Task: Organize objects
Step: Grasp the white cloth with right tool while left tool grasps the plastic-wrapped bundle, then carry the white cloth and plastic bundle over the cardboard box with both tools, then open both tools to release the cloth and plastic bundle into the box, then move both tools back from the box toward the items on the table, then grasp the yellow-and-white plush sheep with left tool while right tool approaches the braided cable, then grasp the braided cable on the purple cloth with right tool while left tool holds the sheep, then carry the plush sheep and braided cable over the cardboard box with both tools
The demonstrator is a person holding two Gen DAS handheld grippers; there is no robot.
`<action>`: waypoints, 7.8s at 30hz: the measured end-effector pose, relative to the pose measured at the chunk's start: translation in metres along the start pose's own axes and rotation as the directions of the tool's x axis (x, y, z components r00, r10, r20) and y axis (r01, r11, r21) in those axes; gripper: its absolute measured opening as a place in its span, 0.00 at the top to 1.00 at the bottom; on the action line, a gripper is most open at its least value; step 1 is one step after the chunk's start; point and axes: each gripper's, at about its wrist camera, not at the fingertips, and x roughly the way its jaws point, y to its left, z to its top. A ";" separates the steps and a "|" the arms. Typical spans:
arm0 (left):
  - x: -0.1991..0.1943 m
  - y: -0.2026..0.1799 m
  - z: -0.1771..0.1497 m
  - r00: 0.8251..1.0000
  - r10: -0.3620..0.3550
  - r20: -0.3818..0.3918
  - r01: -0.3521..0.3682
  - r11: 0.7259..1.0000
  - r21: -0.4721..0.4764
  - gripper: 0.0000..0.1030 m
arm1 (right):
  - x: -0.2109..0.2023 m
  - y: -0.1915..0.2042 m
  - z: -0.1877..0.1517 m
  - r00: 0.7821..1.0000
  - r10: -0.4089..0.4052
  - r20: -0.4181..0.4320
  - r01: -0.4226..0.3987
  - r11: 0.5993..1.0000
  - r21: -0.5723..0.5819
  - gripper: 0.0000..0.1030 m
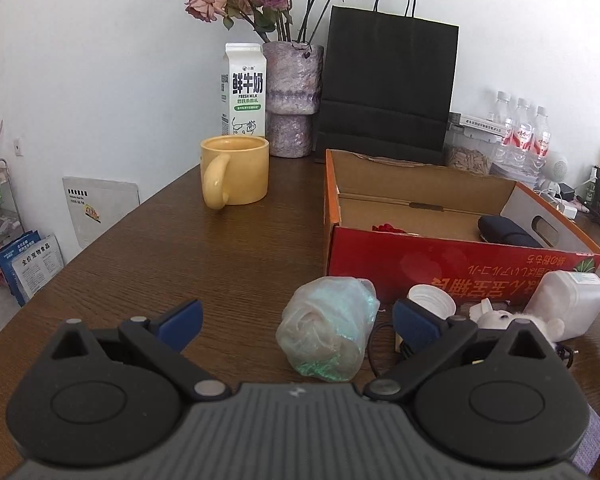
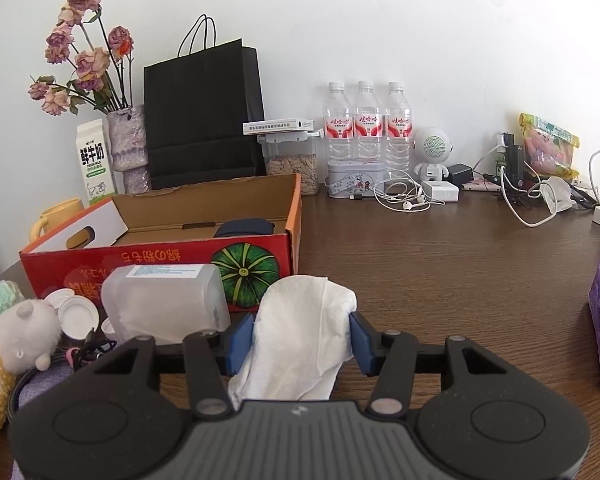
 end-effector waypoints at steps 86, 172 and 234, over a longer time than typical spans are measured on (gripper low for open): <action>0.057 -0.071 0.075 0.977 -0.138 0.162 0.150 0.987 -0.060 0.00 | 0.098 0.121 0.088 0.996 0.086 0.035 -0.084 0.995 -0.051 0.02; -0.042 -0.024 -0.054 0.982 -0.152 -0.109 0.135 0.979 -0.151 0.52 | 0.006 0.107 -0.026 0.976 0.059 -0.212 -0.092 0.985 -0.149 0.00; -0.050 0.014 -0.066 0.999 -0.035 -0.040 0.033 0.997 -0.068 0.35 | -0.020 0.154 -0.029 0.973 0.214 -0.086 -0.225 0.964 -0.145 0.13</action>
